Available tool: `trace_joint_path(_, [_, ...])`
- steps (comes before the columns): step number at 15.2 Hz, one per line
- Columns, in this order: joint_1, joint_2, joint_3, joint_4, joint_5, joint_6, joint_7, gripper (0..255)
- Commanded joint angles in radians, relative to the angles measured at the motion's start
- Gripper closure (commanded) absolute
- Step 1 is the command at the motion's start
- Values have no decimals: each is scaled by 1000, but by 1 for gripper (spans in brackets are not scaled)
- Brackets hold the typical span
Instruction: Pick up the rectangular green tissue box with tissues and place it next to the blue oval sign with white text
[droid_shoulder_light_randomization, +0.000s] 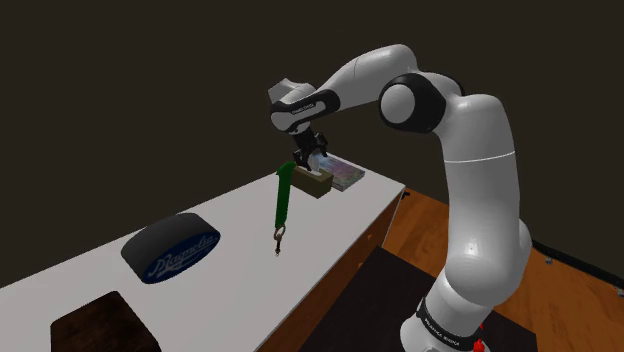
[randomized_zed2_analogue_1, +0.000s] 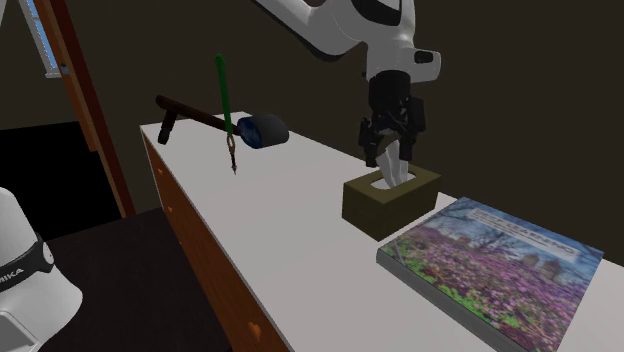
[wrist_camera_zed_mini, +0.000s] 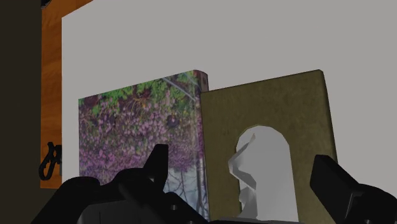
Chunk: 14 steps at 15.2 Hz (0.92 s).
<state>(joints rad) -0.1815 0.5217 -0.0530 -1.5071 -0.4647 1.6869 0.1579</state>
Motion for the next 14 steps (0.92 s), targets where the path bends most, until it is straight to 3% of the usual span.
trace_joint_path(1, [0, 0, 0, 0, 0, 1, 0, 0])
trace_joint_path(3, [0, 0, 0, 0, 0, 0, 0, 0])
trace_joint_path(4, [0, 0, 0, 0, 0, 0, 0, 255])
trace_joint_path(14, [0, -5, 0, 6, 0, -9, -4, 255])
